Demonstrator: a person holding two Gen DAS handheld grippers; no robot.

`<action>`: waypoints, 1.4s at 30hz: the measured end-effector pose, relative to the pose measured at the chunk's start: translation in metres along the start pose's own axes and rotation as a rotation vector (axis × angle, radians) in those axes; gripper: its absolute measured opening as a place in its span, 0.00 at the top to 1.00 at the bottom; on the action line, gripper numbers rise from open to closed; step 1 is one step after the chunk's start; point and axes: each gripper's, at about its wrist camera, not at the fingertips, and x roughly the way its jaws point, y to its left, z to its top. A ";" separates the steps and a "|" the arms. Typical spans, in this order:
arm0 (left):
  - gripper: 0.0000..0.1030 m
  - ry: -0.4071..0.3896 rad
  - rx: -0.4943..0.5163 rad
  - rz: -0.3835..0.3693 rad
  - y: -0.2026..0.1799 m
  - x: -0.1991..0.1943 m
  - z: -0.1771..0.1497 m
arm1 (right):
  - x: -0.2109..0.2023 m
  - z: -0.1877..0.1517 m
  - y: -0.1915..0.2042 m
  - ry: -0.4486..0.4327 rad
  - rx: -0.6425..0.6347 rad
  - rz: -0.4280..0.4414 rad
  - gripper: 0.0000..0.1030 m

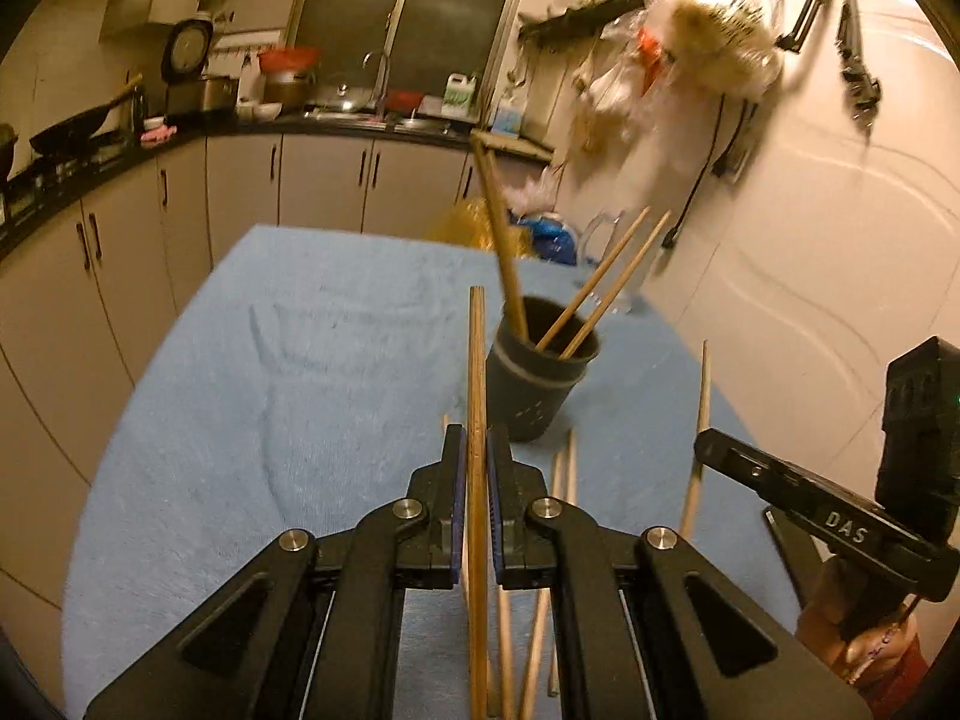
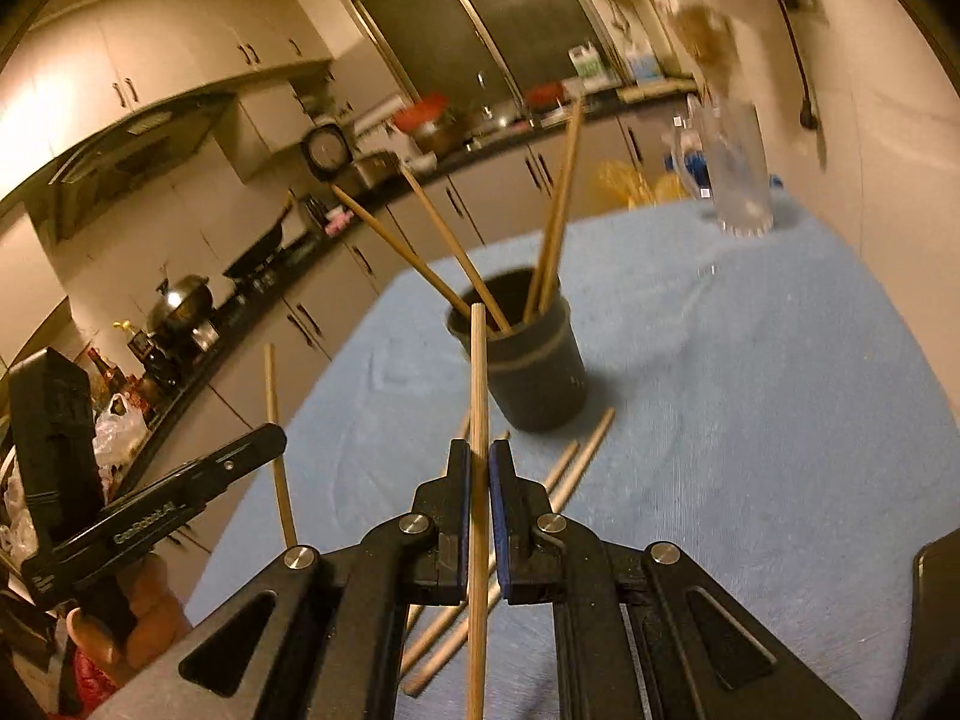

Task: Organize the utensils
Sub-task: 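Carry the upright chopstick with the left gripper over the grey holder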

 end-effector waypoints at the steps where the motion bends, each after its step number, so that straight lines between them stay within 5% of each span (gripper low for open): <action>1: 0.94 -0.005 0.001 -0.001 0.001 -0.006 0.000 | -0.003 0.001 0.002 -0.009 -0.007 -0.004 0.93; 42: 0.94 -0.079 -0.009 -0.010 -0.010 -0.042 0.009 | -0.038 0.008 0.004 -0.112 0.015 0.004 0.93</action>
